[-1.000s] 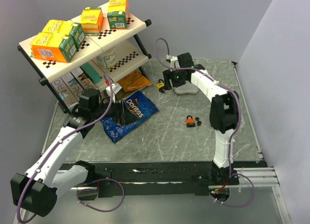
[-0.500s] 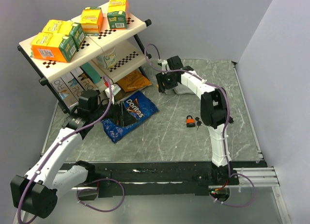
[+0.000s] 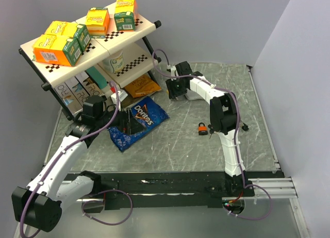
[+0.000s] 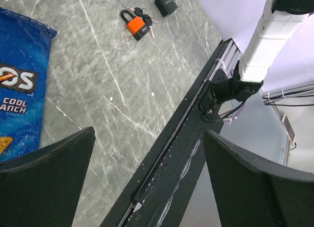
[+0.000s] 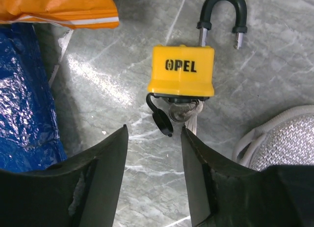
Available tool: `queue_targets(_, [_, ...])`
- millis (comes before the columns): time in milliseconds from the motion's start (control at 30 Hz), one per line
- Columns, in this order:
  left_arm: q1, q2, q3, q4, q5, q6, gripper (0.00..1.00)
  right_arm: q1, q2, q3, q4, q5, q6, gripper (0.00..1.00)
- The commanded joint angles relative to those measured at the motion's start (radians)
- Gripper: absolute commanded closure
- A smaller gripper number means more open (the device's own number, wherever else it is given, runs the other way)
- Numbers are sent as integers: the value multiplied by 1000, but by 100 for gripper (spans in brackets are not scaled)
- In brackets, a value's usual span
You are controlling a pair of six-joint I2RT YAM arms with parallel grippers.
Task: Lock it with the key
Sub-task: Move the lock to the center of the board.
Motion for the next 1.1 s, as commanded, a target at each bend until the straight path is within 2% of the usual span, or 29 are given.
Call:
queue_targets(0, [12, -9, 0, -3, 17, 32, 4, 16, 30, 58, 27, 8, 5, 47])
queue_targets(200, [18, -8, 0, -13, 9, 39, 4, 20, 48, 81, 27, 16, -1, 48])
queue_targets(367, [26, -6, -1, -20, 11, 48, 4, 21, 42, 64, 30, 25, -7, 55])
queue_targets(500, [29, 0, 3, -14, 15, 43, 4, 20, 39, 44, 24, 59, -8, 73])
queue_targets(533, [29, 1, 9, -19, 17, 48, 4, 20, 34, 37, 23, 61, -9, 83])
queue_targets(633, [32, 3, 13, -31, 17, 55, 4, 21, -2, -6, 20, 56, -17, 98])
queue_targets(667, [33, 1, 16, -36, 17, 57, 4, 21, -18, -22, 18, 51, -21, 100])
queue_targets(1067, [35, -58, -17, 1, 49, 13, 3, 33, -438, -531, 35, -59, 34, 100])
